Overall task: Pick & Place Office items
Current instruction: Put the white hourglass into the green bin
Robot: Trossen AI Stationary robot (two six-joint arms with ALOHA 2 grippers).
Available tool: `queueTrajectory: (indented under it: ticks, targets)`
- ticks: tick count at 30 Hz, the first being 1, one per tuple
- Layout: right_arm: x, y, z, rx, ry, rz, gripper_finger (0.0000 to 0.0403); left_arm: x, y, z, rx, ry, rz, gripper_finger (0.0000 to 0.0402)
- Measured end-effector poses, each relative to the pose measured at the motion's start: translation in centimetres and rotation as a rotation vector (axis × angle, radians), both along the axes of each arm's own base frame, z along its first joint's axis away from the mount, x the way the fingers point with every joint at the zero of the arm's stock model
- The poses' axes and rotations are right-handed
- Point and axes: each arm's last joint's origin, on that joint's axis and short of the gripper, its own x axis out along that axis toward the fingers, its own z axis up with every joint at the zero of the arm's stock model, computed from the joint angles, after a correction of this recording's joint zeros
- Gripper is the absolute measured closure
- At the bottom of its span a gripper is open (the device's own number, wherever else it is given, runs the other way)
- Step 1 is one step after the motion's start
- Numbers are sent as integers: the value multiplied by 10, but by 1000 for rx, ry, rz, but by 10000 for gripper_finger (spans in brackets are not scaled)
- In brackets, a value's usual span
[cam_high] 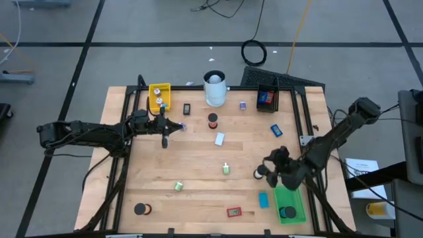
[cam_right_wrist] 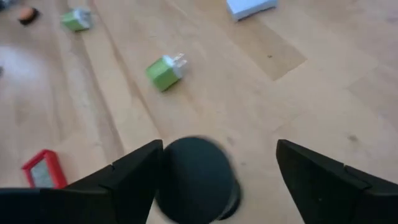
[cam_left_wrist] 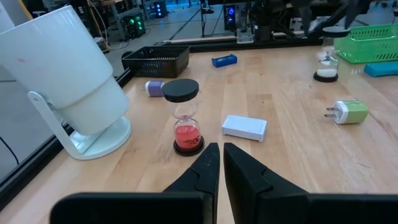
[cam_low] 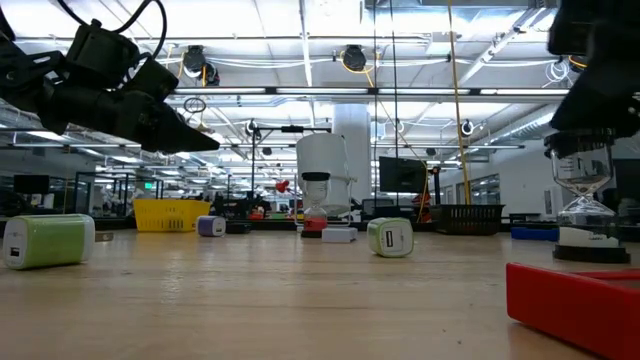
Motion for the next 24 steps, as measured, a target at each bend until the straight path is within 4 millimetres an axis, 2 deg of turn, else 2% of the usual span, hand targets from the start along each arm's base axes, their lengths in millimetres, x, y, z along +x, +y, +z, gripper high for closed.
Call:
queueTrajectory:
  ticks: [5,10,15,18,21,24]
  targets:
    - [15,-18,27,-20,119,12,101,0,0,-1,-33,10,6,371]
    - [34,-25,54,21,252,31,115,-1,0,-3,-37,24,6,371]
    - [52,-22,67,81,496,-13,183,-1,0,-3,-26,25,3,371]
    - [66,-14,75,103,578,-27,212,-1,0,-3,-26,25,3,371]
    - [80,-5,80,137,612,-28,205,-1,0,-3,-26,25,2,371]
    - [86,2,79,140,621,-35,170,-1,0,-3,-27,27,3,371]
